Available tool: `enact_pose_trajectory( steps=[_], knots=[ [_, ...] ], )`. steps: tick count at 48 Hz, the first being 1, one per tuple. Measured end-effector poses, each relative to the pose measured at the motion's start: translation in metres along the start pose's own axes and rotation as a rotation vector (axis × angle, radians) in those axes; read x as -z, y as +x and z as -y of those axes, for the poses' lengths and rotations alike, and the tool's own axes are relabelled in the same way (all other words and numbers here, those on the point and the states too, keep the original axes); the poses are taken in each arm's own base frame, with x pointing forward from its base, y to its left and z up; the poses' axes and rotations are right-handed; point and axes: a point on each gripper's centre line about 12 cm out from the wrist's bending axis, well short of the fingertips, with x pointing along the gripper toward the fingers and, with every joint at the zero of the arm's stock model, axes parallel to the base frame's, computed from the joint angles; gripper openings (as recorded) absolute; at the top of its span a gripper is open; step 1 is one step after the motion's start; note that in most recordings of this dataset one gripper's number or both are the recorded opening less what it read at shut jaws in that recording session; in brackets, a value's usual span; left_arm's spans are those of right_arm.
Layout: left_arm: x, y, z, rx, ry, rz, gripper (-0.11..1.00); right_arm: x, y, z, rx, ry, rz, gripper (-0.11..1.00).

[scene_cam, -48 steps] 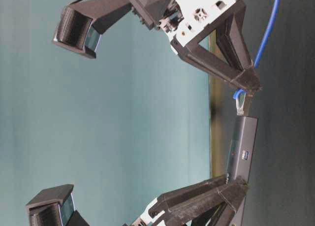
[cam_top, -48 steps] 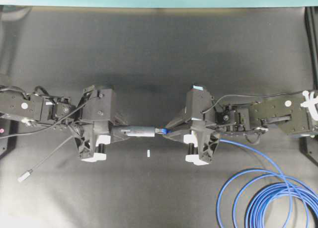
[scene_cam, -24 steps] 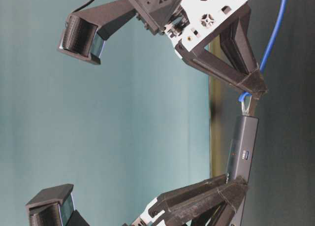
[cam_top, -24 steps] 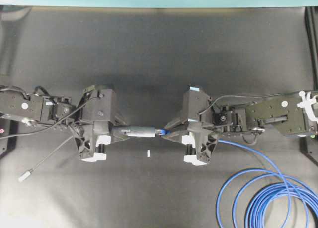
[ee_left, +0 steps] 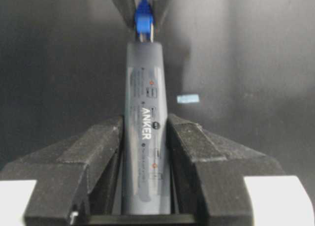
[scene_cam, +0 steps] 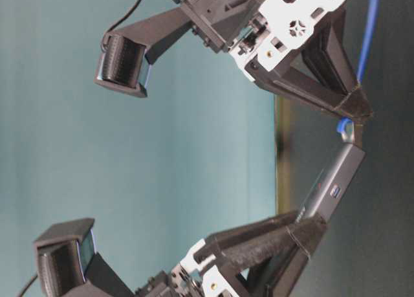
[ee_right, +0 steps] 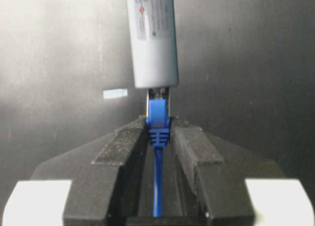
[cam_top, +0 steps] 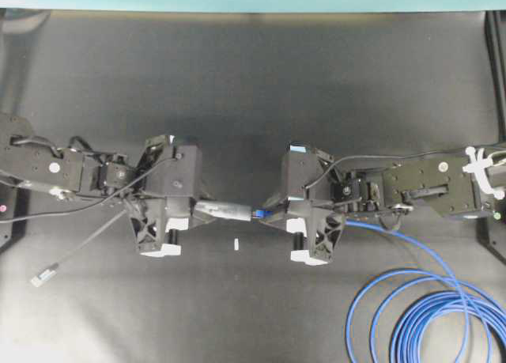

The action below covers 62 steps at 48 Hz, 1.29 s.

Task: Insert the LAN cable into the hub.
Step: 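Push the blue plug into the hub's end port with the right gripper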

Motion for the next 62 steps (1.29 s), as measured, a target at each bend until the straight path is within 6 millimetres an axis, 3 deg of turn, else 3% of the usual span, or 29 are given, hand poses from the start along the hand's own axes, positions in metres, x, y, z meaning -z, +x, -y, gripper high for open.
enact_pose_trajectory(
  steps=[9, 17, 26, 43, 62],
  knots=[
    [0.004, -0.002, 0.000, 0.000, -0.002, 0.006, 0.28, -0.002, 0.000, 0.000, -0.002, 0.002, 0.023, 0.13],
    [0.017, -0.018, 0.001, 0.004, -0.025, 0.071, 0.28, -0.007, -0.006, 0.000, -0.009, 0.001, 0.109, 0.13],
    [0.018, -0.032, 0.001, 0.003, -0.043, 0.141, 0.28, -0.015, -0.014, 0.000, -0.017, 0.012, 0.234, 0.13],
    [0.017, -0.018, 0.003, 0.008, -0.024, 0.106, 0.28, -0.013, -0.015, -0.001, -0.019, 0.010, 0.231, 0.13],
    [-0.001, -0.004, 0.001, 0.001, 0.036, 0.065, 0.28, -0.003, -0.008, -0.003, -0.013, -0.009, 0.088, 0.13]
  ],
)
